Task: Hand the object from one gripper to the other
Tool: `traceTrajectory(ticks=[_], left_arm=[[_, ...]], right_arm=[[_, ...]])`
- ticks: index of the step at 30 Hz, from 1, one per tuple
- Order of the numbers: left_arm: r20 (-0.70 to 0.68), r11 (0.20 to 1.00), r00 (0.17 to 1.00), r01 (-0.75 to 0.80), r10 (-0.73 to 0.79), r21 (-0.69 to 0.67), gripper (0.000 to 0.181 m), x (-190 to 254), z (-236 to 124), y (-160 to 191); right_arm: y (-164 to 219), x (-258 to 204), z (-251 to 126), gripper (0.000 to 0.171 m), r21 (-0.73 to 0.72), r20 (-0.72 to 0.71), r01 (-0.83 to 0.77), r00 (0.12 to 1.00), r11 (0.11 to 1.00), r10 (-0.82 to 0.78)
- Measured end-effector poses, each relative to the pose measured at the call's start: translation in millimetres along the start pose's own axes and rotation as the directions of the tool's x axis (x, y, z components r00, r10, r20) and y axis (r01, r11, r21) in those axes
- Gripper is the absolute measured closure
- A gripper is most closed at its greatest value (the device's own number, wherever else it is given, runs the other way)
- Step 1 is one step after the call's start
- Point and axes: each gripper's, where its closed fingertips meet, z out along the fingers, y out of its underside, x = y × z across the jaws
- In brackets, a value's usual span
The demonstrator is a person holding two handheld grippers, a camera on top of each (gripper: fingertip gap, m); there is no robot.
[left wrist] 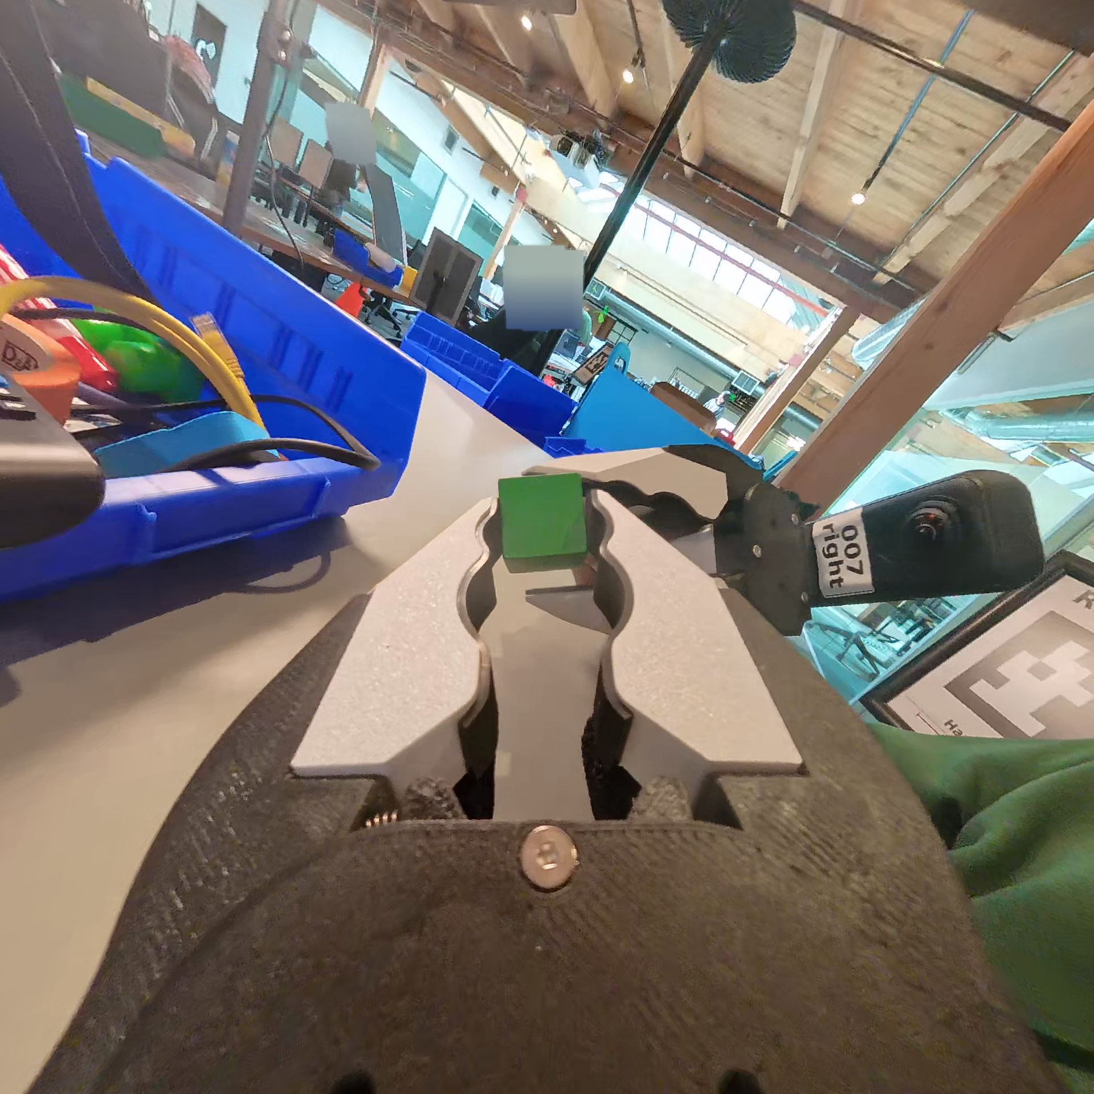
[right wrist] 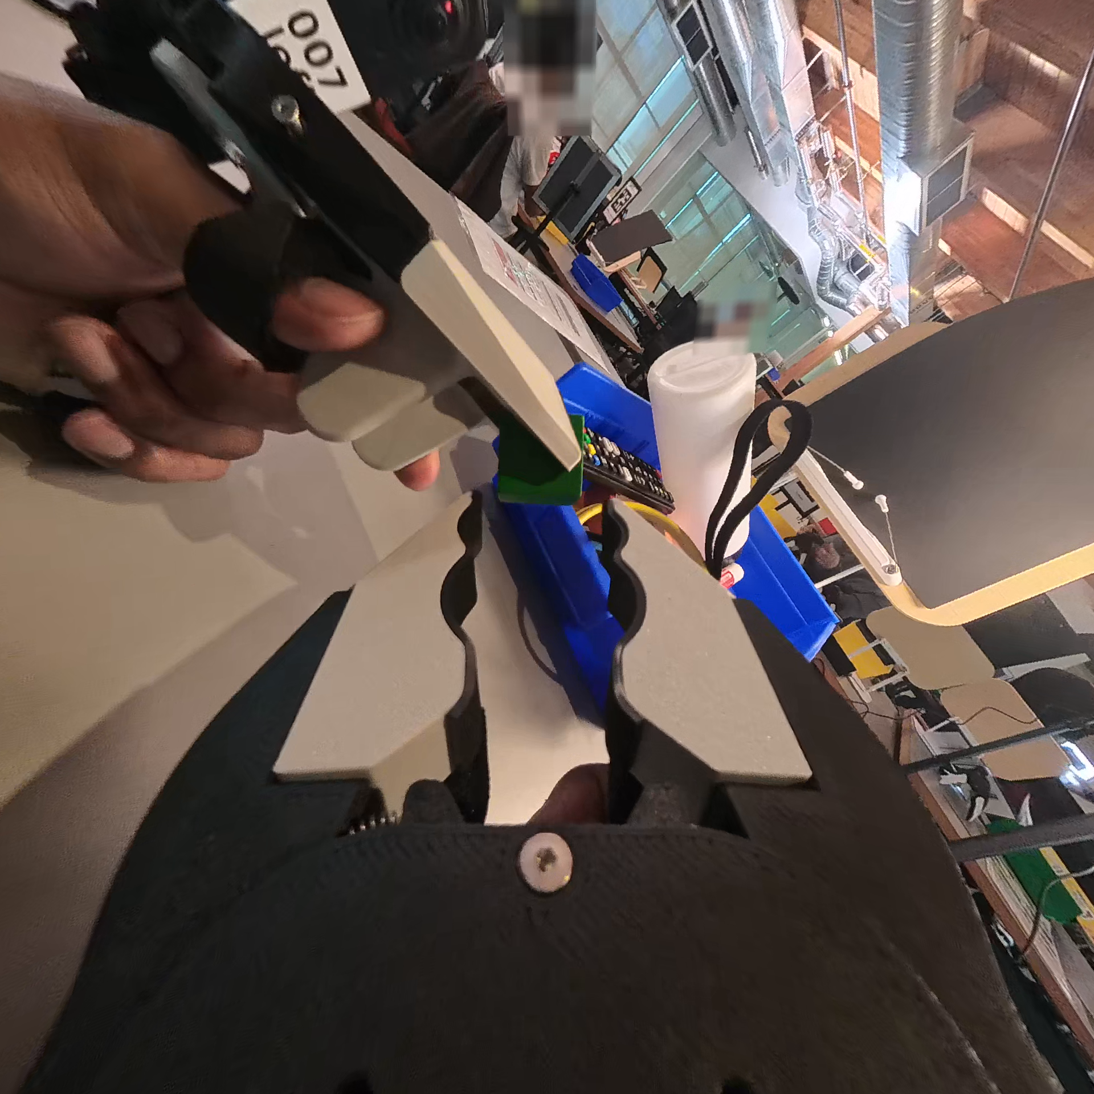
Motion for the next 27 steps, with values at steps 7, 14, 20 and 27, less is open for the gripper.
traceTrajectory(ticks=[7,14,20,27], left_arm=[[-0.040,1.000,0.999,0.001,-0.002,-0.023,0.153,7,3,4],[-0.043,1.000,0.999,0.001,-0.001,-0.011,0.153,7,2,3],[-0.093,0.999,0.996,0.010,-0.006,0.037,0.153,14,1,-3],[-0.190,0.996,0.980,0.074,-0.064,0.048,0.152,27,2,-4]], right_arm=[[-6,21,-6,0.131,0.036,-0.102,-0.009,0.995,0.999,0.013],[-9,25,-7,0.131,0.052,-0.133,-0.002,0.991,0.999,0.009],[-17,16,-6,0.130,0.087,-0.080,-0.029,0.996,0.996,0.036],[-27,2,0,0.132,0.109,-0.065,-0.002,0.998,0.994,0.009]])
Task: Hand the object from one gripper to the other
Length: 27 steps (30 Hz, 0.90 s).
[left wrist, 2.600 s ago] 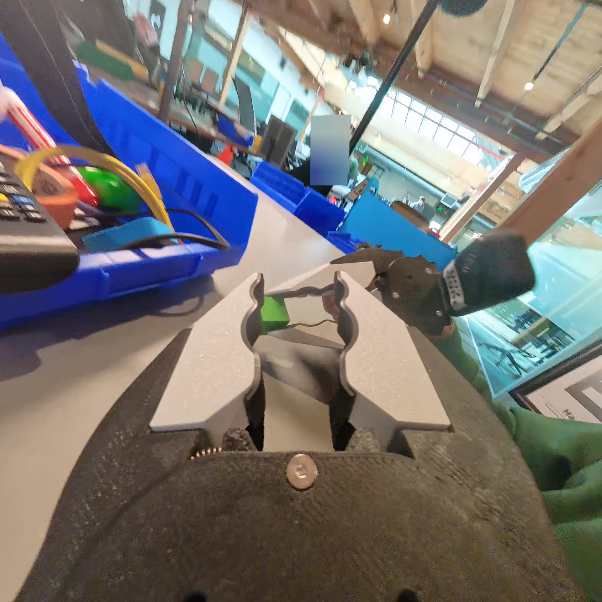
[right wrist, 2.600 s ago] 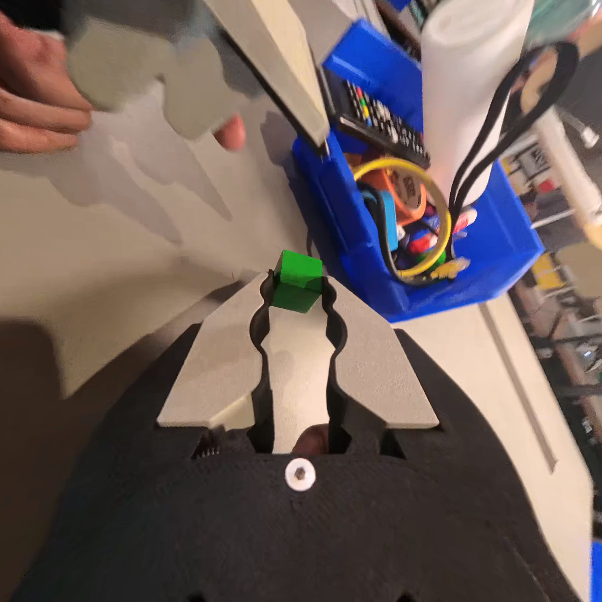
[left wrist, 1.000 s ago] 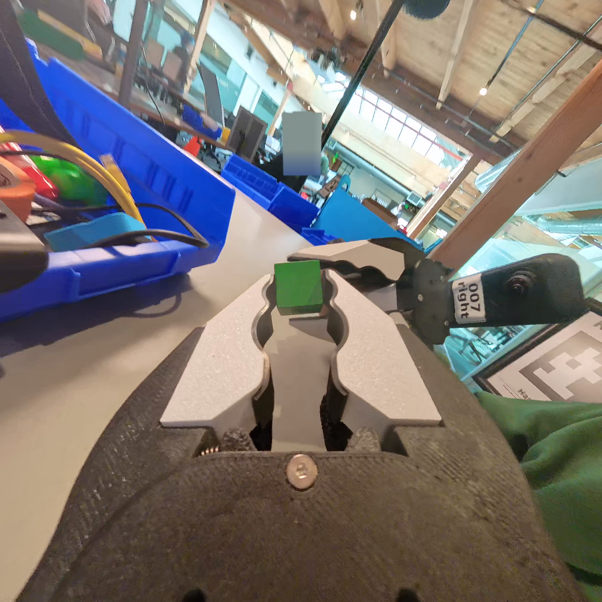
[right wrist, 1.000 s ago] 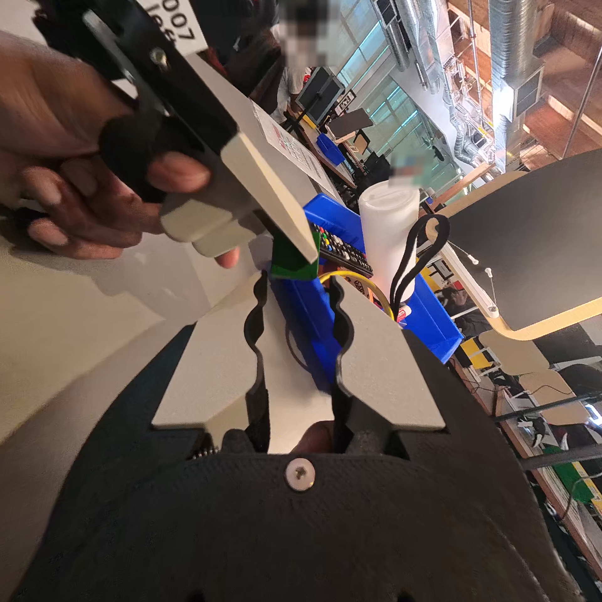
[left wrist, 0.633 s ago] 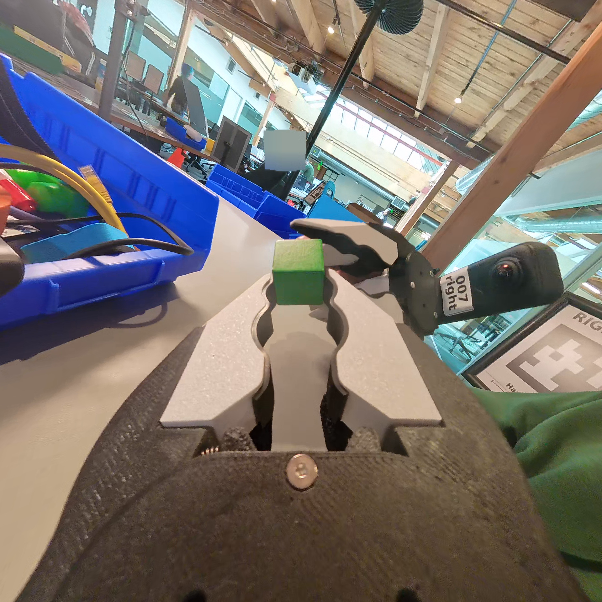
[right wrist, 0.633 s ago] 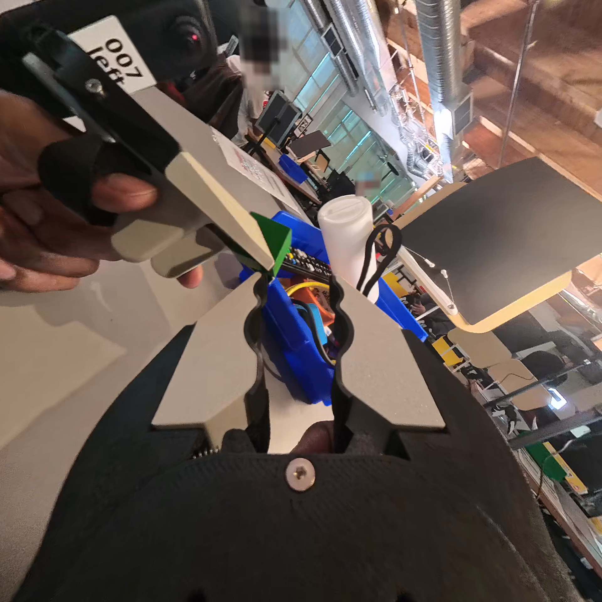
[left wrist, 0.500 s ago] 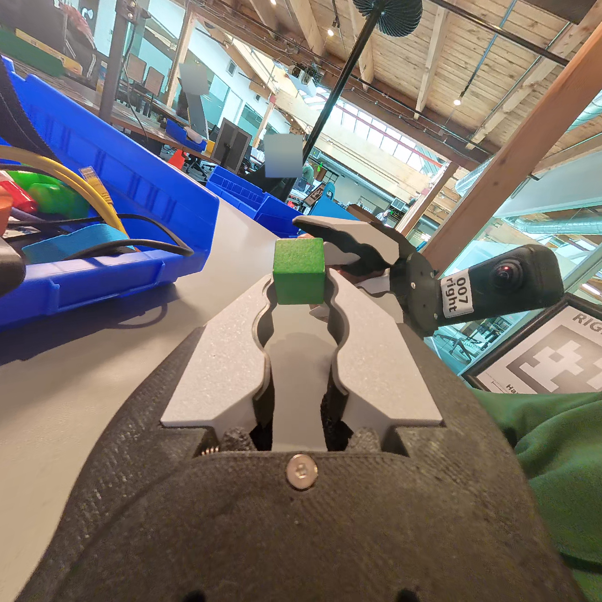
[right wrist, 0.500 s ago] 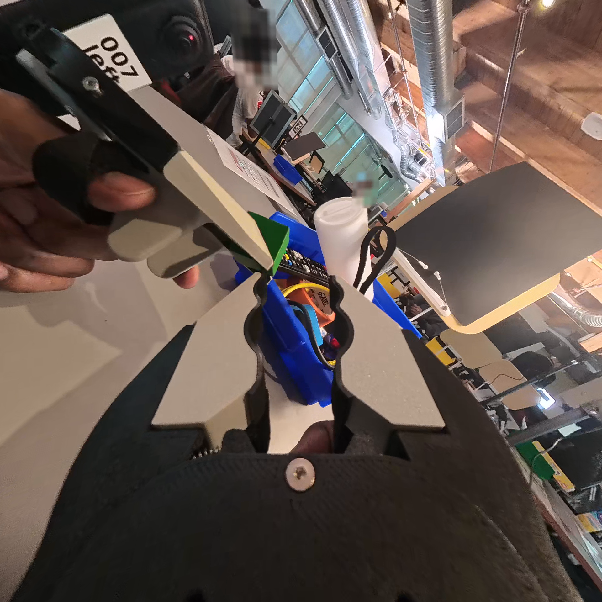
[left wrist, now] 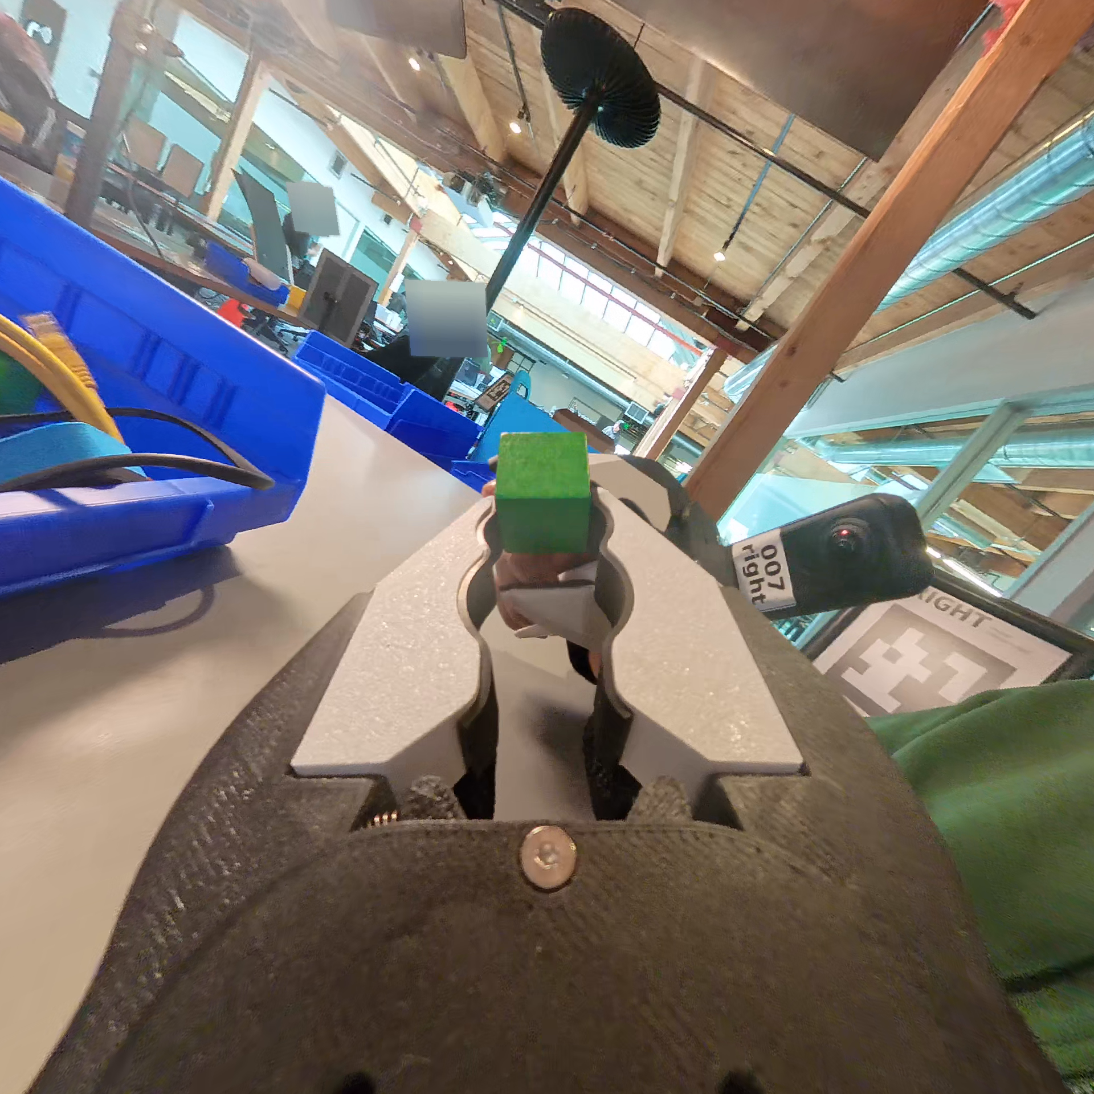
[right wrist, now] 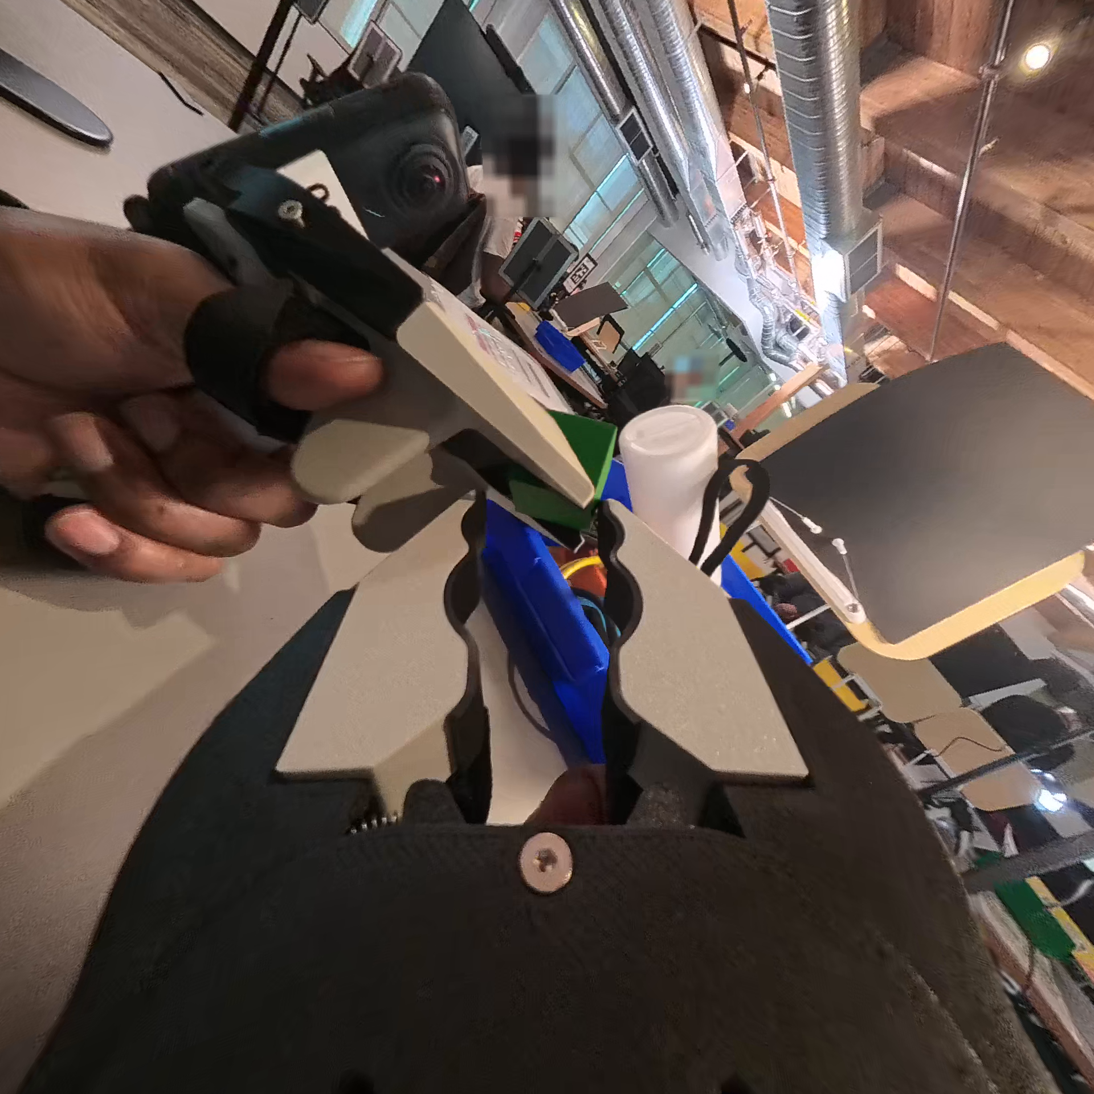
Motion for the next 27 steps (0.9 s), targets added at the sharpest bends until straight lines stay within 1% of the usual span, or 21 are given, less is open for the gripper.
traceTrajectory(ticks=[3,14,18,21,23,25,27], left_arm=[[-0.009,1.000,1.000,0.000,0.000,0.001,0.152,1,0,0],[-0.035,1.000,0.999,0.016,-0.016,0.011,0.152,6,1,-1],[-0.023,1.000,1.000,-0.013,0.013,0.014,0.148,7,2,-1],[0.030,0.996,0.996,-0.088,0.088,0.015,0.143,4,2,-2],[0.116,0.984,0.978,-0.178,0.174,0.021,0.138,-2,-1,-7],[0.230,0.951,0.927,-0.307,0.296,0.016,0.135,-10,-6,-14],[0.313,0.904,0.857,-0.428,0.410,-0.011,0.132,-13,-8,-19]], right_arm=[[-2,4,0,0.140,0.007,-0.029,0.004,1.000,1.000,-0.004],[-4,6,-3,0.142,0.025,-0.028,0.014,1.000,1.000,-0.013],[-3,8,-3,0.142,0.021,-0.042,0.024,0.999,1.000,-0.023],[-1,12,-3,0.142,0.009,-0.065,0.033,0.997,0.999,-0.033],[1,15,-3,0.142,-0.004,-0.082,0.034,0.996,0.999,-0.034],[4,17,-3,0.142,-0.019,-0.096,0.036,0.995,0.999,-0.038],[7,18,-2,0.142,-0.038,-0.105,0.048,0.993,0.998,-0.051]])
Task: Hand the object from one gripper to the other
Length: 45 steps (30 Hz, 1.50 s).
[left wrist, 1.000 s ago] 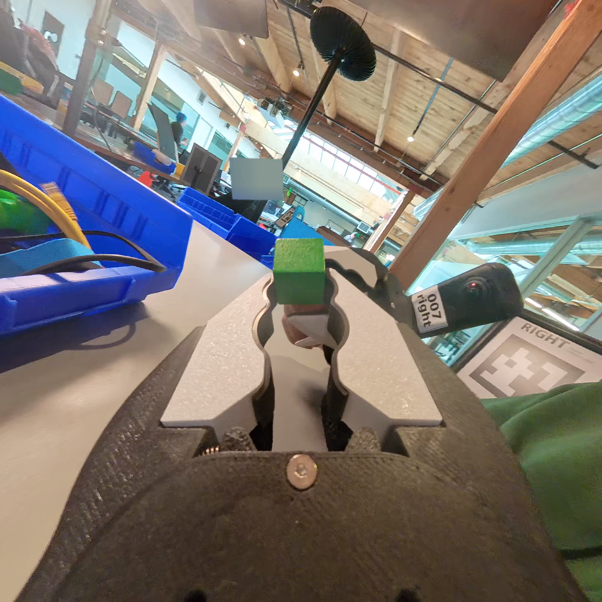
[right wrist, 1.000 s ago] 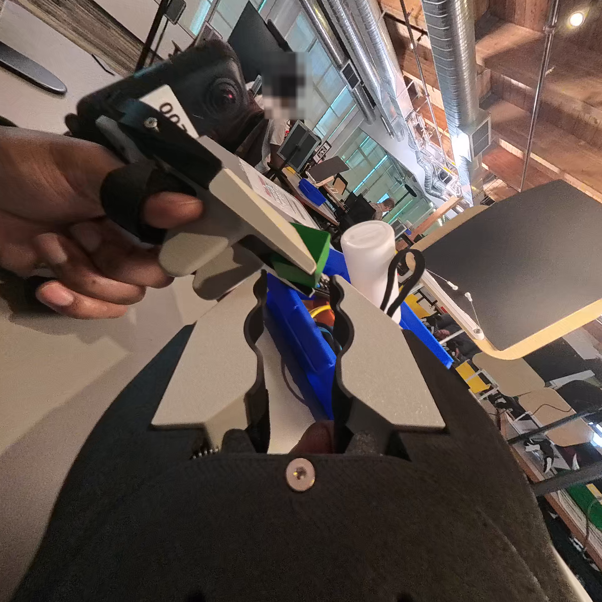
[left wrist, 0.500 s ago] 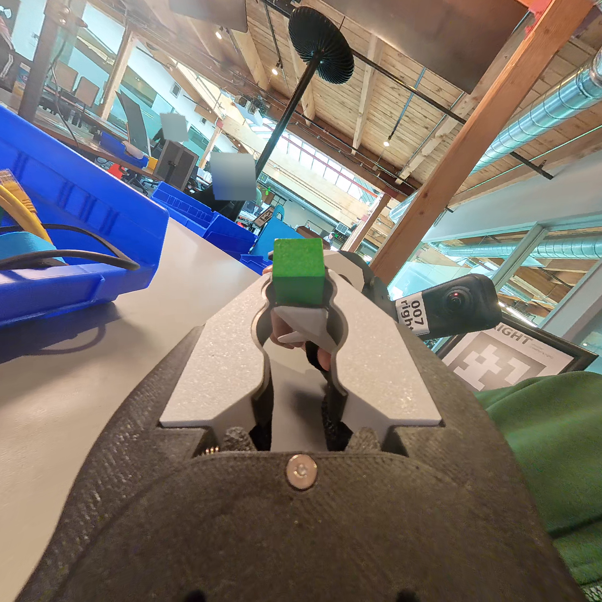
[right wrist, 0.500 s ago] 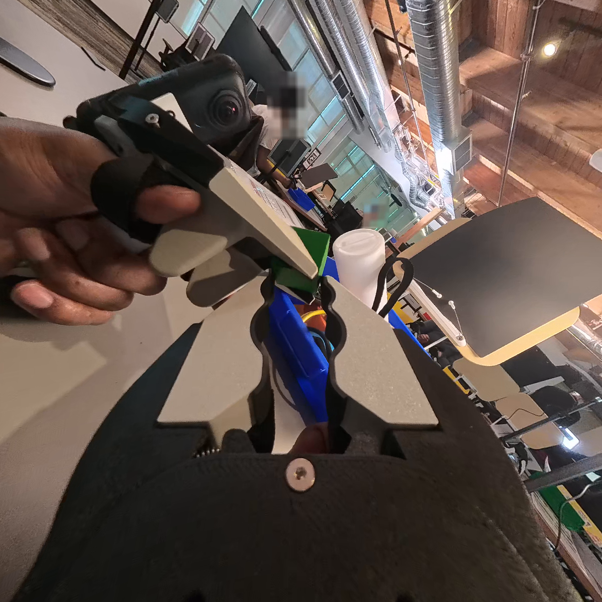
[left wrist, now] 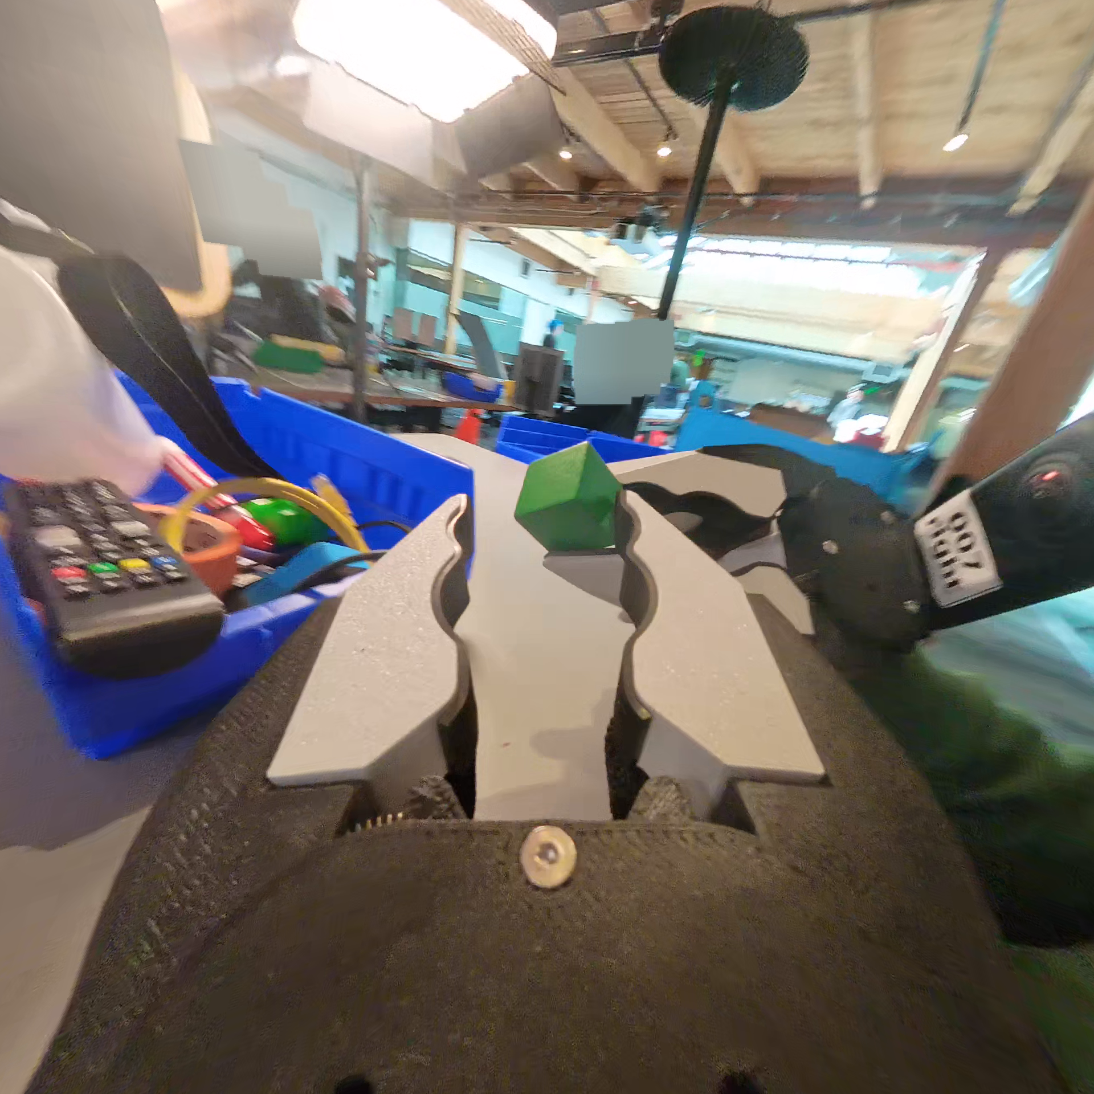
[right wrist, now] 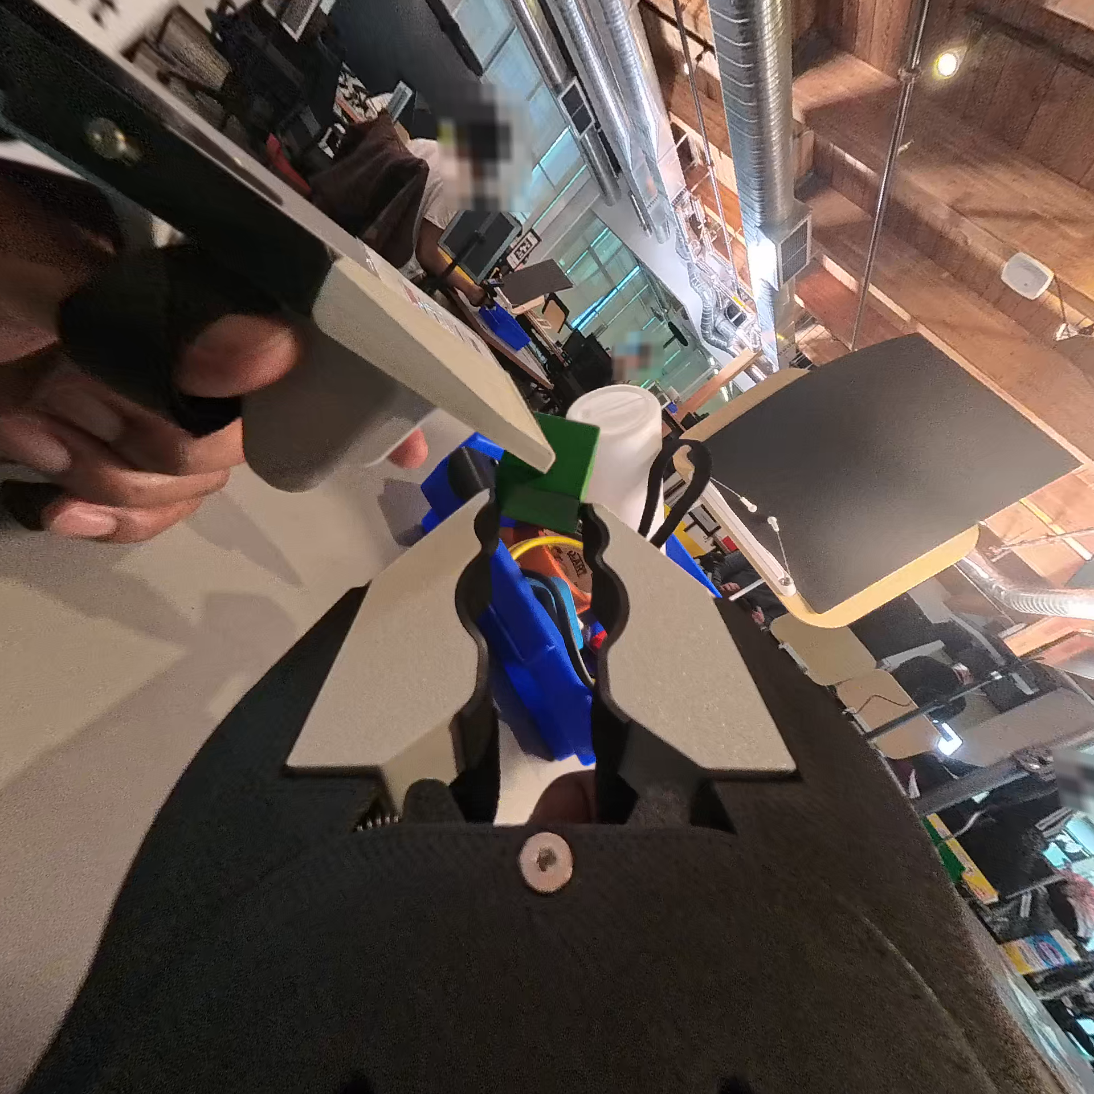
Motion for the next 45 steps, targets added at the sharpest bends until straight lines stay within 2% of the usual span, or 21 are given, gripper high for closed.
traceTrajectory(ticks=[5,16,24,27,31,37,41,45], left_arm=[[0.098,0.974,0.970,-0.225,0.223,0.015,0.132,2,-3,-7],[0.125,0.933,0.924,-0.357,0.360,-0.045,0.141,6,-1,0],[0.169,0.848,0.831,-0.515,0.530,-0.125,0.148,7,2,9],[0.188,0.835,0.814,-0.531,0.550,-0.146,0.153,3,1,10],[0.182,0.887,0.868,-0.449,0.462,-0.107,0.154,1,-2,4],[0.070,0.990,0.990,-0.129,0.125,0.052,0.153,-1,-9,-13],[-0.007,0.995,1.000,0.021,-0.021,0.100,0.153,-1,-11,-19],[-0.066,0.993,0.993,0.101,-0.097,0.062,0.153,2,-7,-11]], right_arm=[[4,-1,1,0.142,-0.022,-0.009,0.026,1.000,0.999,-0.027],[9,0,3,0.143,-0.051,-0.026,0.071,0.997,0.996,-0.073],[12,-5,4,0.143,-0.070,-0.024,0.128,0.991,0.989,-0.130],[13,-6,5,0.143,-0.077,-0.024,0.147,0.988,0.986,-0.149],[9,-3,4,0.142,-0.058,-0.039,0.127,0.991,0.990,-0.129],[2,2,1,0.141,-0.018,-0.018,-0.033,0.999,0.999,0.033],[-1,-8,3,0.137,-0.015,0.068,-0.164,0.984,0.986,0.164],[-8,-9,4,0.130,0.007,0.065,-0.175,0.982,0.984,0.175]])
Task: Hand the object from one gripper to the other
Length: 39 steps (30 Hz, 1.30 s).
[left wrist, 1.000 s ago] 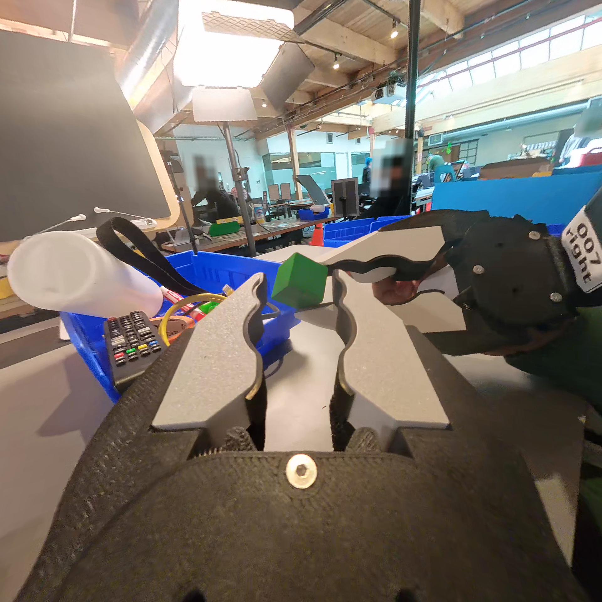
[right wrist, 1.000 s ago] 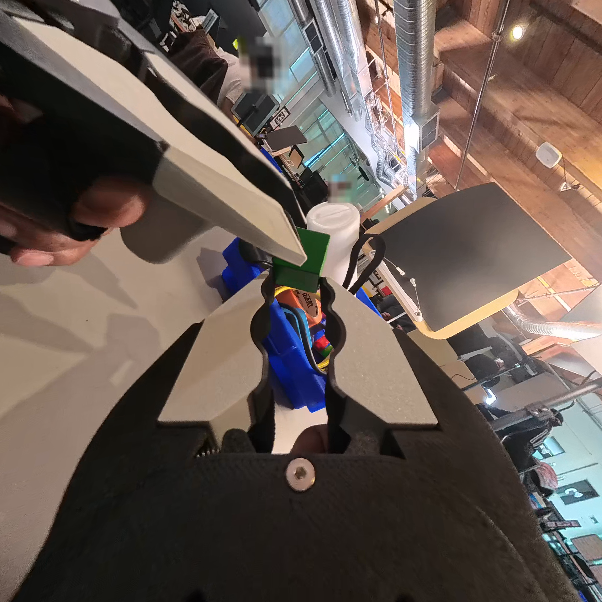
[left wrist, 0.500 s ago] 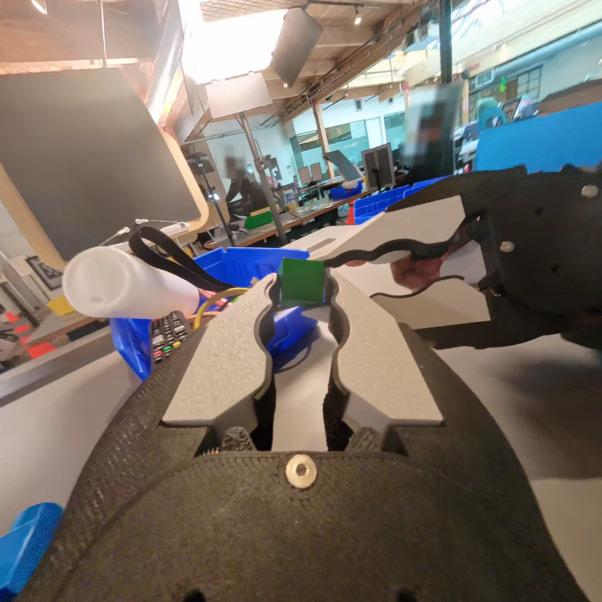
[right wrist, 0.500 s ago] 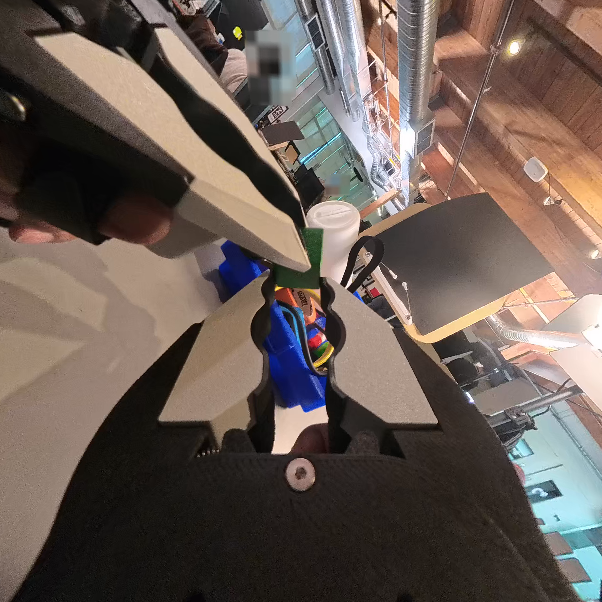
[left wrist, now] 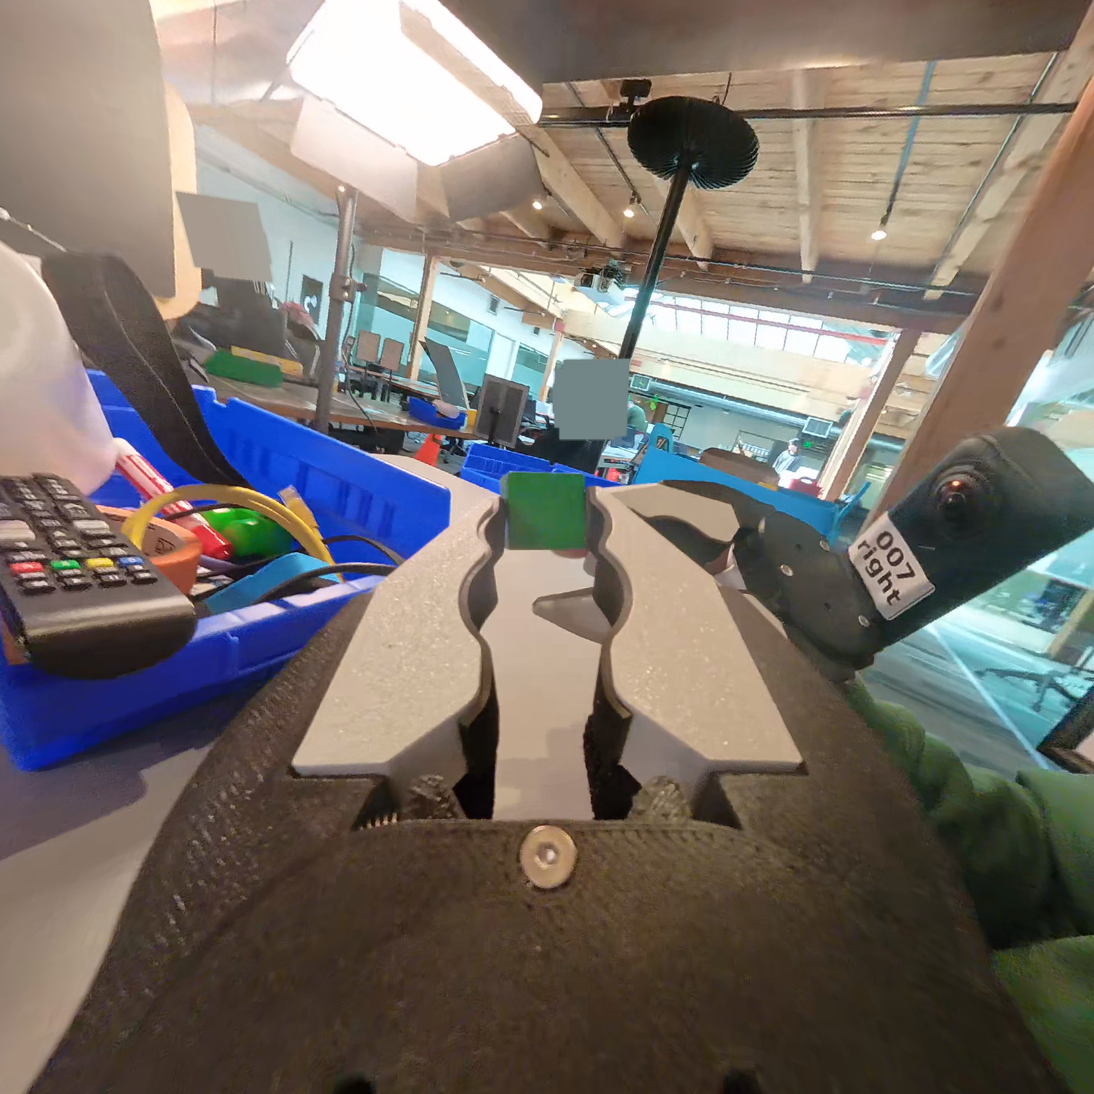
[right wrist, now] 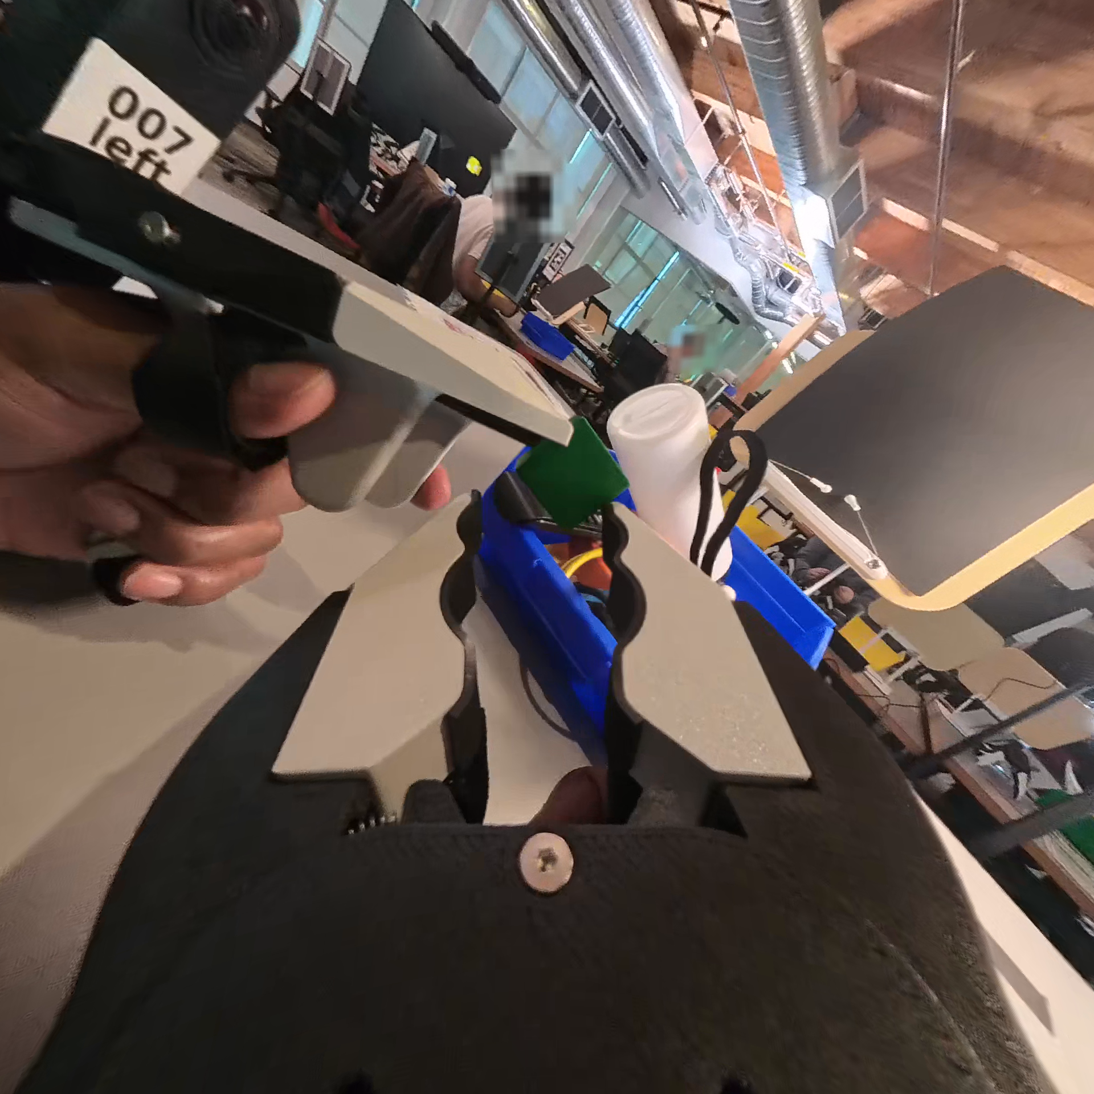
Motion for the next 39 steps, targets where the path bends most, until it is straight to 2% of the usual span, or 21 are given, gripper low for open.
traceTrajectory(ticks=[7,11,17,19,21,24,27,35,39], left_arm=[[-0.084,0.986,0.984,0.153,-0.159,-0.072,0.154,4,4,13],[-0.092,0.984,0.982,0.160,-0.167,-0.082,0.154,5,4,15],[-0.064,0.988,0.987,0.147,-0.150,-0.053,0.152,1,4,11],[-0.008,0.997,0.997,0.076,-0.076,-0.028,0.147,-4,2,6],[0.072,0.996,0.994,-0.081,0.083,-0.036,0.143,-6,1,4],[0.156,0.928,0.916,-0.352,0.369,-0.123,0.139,-4,4,12],[0.186,0.841,0.822,-0.507,0.538,-0.191,0.140,-2,7,18],[0.210,0.700,0.672,-0.642,0.710,-0.312,0.152,-5,9,31],[0.225,0.668,0.632,-0.662,0.741,-0.340,0.153,-8,8,32]], right_arm=[[-4,9,-2,0.133,0.020,-0.076,0.063,0.995,0.998,-0.061],[-4,14,-3,0.141,0.015,-0.118,0.110,0.987,0.994,-0.108],[-1,15,-3,0.141,-0.012,-0.152,0.194,0.969,0.981,-0.194],[3,15,-1,0.141,-0.046,-0.167,0.255,0.951,0.966,-0.259],[8,14,1,0.141,-0.082,-0.177,0.320,0.927,0.944,-0.330],[13,11,3,0.141,-0.123,-0.177,0.384,0.899,0.915,-0.401],[14,10,3,0.141,-0.129,-0.180,0.414,0.884,0.901,-0.432],[19,7,6,0.141,-0.162,-0.168,0.457,0.860,0.875,-0.481],[20,5,7,0.141,-0.169,-0.156,0.477,0.851,0.863,-0.501]])
